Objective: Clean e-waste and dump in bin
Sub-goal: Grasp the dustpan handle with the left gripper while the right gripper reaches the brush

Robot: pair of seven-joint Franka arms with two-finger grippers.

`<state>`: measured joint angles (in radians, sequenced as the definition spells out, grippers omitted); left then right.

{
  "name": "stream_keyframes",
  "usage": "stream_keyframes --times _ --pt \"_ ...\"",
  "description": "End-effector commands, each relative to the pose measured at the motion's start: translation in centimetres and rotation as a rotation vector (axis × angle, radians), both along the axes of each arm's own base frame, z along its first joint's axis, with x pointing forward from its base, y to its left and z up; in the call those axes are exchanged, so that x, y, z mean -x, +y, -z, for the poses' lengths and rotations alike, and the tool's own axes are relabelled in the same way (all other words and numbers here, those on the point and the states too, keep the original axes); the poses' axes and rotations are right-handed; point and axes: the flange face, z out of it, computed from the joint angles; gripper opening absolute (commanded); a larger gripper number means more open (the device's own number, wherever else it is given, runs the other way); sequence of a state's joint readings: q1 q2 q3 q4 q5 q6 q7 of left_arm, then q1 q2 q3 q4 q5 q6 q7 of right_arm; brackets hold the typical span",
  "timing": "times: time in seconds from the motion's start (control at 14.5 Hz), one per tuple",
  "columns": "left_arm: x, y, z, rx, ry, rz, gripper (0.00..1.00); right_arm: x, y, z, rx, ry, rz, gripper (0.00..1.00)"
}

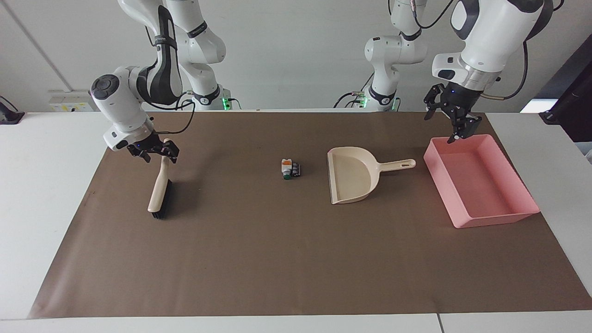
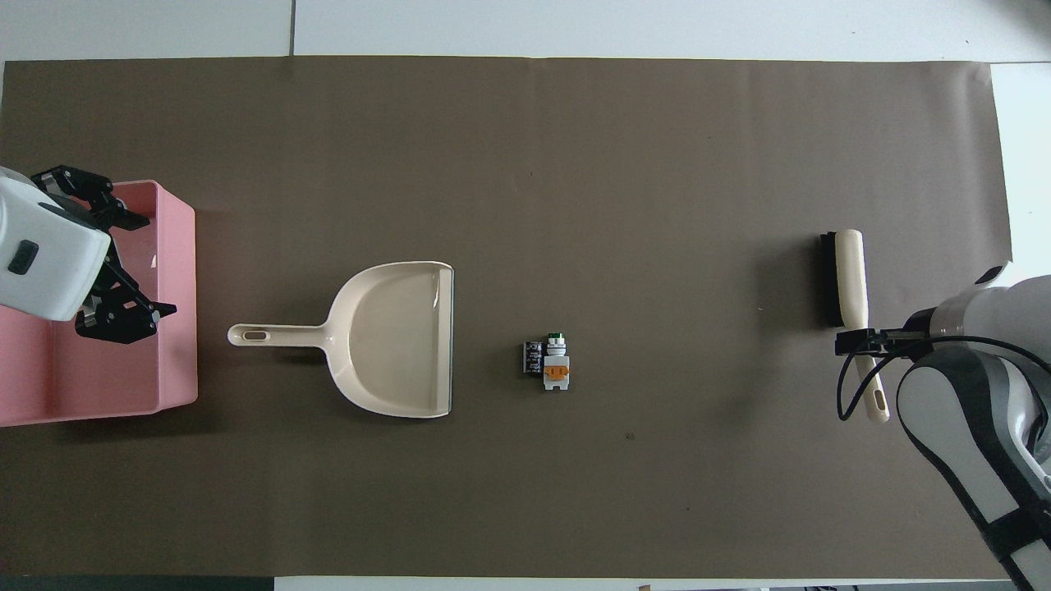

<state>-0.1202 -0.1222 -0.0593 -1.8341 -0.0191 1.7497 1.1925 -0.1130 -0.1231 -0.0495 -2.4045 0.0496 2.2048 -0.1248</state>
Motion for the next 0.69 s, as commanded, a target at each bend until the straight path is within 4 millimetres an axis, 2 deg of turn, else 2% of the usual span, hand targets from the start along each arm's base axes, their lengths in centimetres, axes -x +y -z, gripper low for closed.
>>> stream_keyframes --times 0.0,0.07,0.34,0.41,0.62 --pt "1.6 -1.3 5.1 -0.021 -0.025 0.107 0.99 0.7 -1.2 0.8 -0.02 -0.005 -0.004 0.99" --pt "1.8 -1.4 7.0 -0.029 -0.028 0.116 0.99 0.9 -1.2 1.1 -0.021 0.001 -0.004 0.99" --pt "3.3 -2.9 12.5 -0.093 -0.002 0.184 0.99 1.1 -1.1 1.6 -0.02 -0.005 -0.019 0.95" --pt "3.7 -4.0 13.8 -0.093 -0.002 0.208 0.99 1.1 -1.2 1.6 -0.02 -0.006 -0.019 0.92" --pt "4.8 -4.5 17.4 -0.088 -0.002 0.226 0.99 1.4 -1.0 1.9 -0.022 0.003 -0.022 0.62"
